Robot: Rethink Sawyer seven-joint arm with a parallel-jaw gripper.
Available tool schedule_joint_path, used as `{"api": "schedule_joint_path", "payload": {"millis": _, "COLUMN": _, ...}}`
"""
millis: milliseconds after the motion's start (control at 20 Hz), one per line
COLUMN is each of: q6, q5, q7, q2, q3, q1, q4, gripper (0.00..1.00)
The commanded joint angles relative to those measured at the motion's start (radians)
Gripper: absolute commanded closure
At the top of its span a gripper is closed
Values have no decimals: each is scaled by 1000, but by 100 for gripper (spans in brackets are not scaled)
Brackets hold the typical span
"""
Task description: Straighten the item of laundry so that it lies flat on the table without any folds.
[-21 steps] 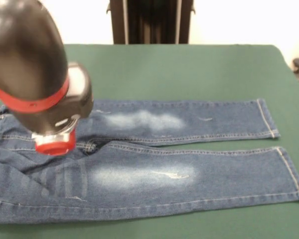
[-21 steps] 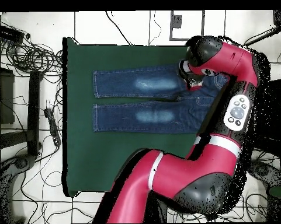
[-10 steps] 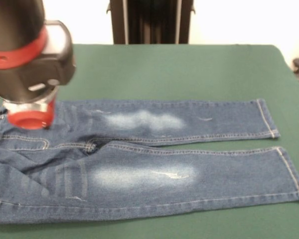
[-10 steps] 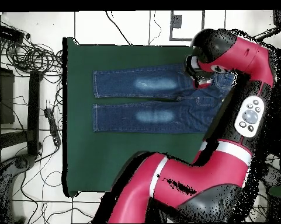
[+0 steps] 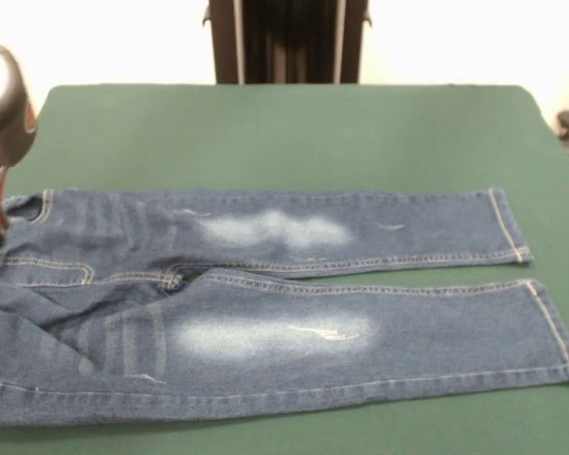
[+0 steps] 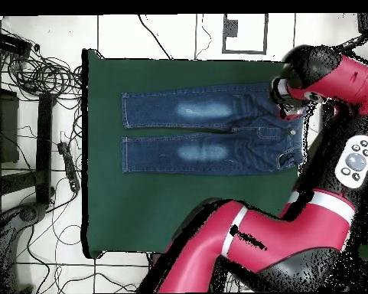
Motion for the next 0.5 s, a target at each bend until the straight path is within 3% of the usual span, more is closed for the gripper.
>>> {"api": "schedule_joint_path", "payload": {"millis": 50, "q6": -48, "q5": -4, "q7": -313, "q2": 163, "q3": 108, "q1": 6, "q4": -65, "gripper": 100}}
{"api": "schedule_joint_path", "payload": {"millis": 500, "q6": -15, "q5": 77, "q7": -227, "q2": 240, "q3": 23, "q1": -13, "q4": -191, "gripper": 100}}
